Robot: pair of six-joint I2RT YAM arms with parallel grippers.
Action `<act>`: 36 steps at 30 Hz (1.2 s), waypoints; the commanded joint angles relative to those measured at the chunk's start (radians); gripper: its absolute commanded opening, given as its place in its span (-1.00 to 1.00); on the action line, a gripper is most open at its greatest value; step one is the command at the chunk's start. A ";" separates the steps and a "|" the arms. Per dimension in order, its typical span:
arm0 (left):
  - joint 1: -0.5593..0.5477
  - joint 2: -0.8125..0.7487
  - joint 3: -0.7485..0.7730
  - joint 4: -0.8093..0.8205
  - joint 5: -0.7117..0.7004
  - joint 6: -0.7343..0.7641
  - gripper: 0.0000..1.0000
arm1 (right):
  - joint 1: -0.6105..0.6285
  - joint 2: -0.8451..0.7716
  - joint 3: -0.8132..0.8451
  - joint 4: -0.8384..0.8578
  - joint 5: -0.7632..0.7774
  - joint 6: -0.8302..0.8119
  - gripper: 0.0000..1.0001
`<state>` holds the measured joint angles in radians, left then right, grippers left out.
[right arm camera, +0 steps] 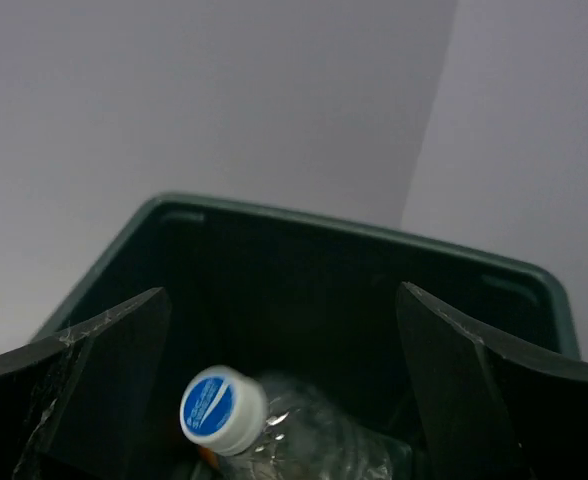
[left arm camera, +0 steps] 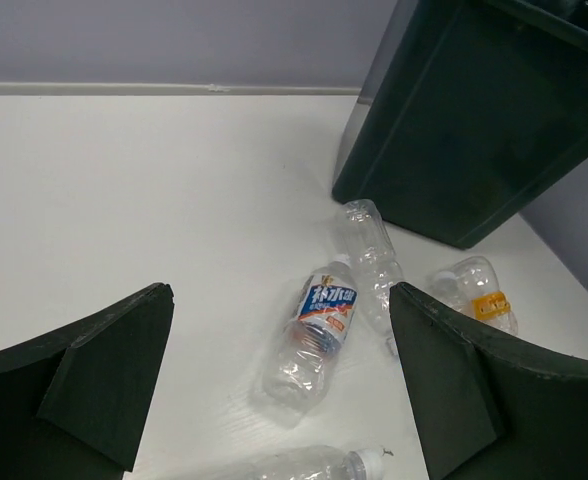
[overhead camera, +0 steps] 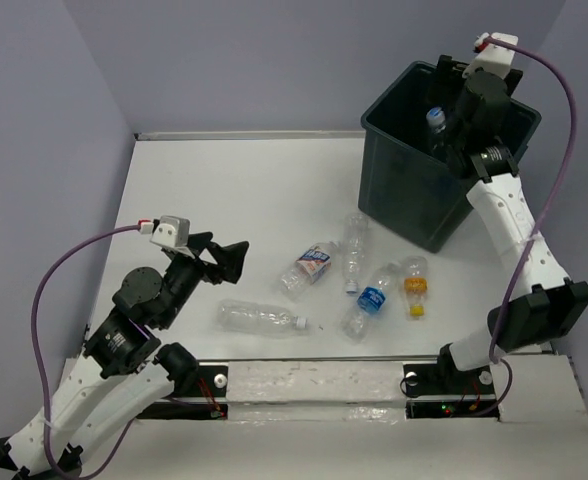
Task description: Put the plastic bottles in the bin
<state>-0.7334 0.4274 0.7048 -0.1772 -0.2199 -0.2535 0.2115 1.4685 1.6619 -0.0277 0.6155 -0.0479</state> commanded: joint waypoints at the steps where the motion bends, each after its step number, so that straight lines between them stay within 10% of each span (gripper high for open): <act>1: -0.001 -0.036 -0.002 0.031 -0.030 0.020 0.98 | 0.003 -0.028 0.173 -0.212 -0.132 -0.006 0.99; 4: -0.001 -0.055 -0.002 0.022 -0.084 0.011 0.98 | 0.127 -0.079 0.155 -0.306 -0.516 0.100 0.98; 16: 0.028 -0.157 -0.004 -0.004 -0.431 -0.069 0.98 | 0.981 -0.002 -0.359 -0.195 -0.672 -0.021 0.90; 36: 0.115 -0.312 -0.037 0.033 -0.533 -0.095 0.93 | 1.013 0.369 -0.435 -0.051 -0.764 -0.029 0.92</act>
<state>-0.6315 0.0742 0.6704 -0.1997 -0.7582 -0.3519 1.2125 1.7947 1.1812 -0.1413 -0.1062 -0.0795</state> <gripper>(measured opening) 0.963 0.967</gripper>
